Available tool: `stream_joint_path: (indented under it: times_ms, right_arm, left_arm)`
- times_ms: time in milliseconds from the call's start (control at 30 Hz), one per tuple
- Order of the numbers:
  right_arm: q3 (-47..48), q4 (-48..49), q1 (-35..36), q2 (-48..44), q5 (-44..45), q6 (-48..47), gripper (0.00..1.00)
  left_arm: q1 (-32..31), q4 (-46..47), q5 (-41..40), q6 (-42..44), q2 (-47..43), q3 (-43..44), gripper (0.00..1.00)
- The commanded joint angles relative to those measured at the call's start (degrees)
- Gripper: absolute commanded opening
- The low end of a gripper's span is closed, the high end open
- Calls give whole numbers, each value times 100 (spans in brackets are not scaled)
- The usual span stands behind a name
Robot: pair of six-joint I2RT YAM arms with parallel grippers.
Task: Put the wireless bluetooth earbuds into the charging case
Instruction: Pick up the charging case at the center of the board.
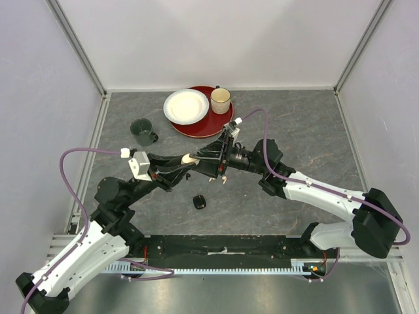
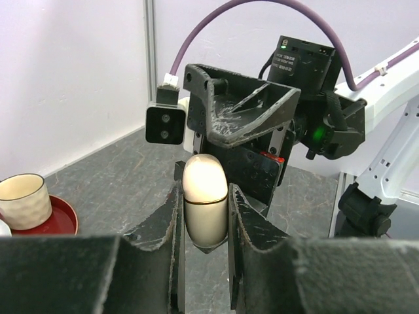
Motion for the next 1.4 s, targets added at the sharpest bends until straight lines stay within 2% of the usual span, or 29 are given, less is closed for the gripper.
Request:
stream_joint_path:
  times_ms: [0,333,367,400,433,567,767,1367]
  right_arm:
    - [90,463,-4,45,-90,253,73]
    - [37,629,5,54,-160,297,24]
    - [11,656,-3,62,-169,323,22]
    - [-7,752,5,71,-152,341,18]
    - [-42,788,-3,63,-143,367,17]
    - [-104,884,5,71,-125,429,13]
    - [-139,1016,5,124,-117,534,11]
    - [-244,1148,5,212,-99,657,10]
  left_arm:
    - [-6,383,258,52,34,-18,2]
    - [-6,357,188,-35,78,-45,4]
    - [-6,357,153,-114,113,-36,7]
    - [-6,331,118,-167,148,-27,19]
    - [-6,331,109,-228,157,-10,25]
    - [-6,366,65,-325,219,-18,39]
    - [-6,576,65,-404,236,-115,46]
    - [-6,1183,56,-554,386,-273,46]
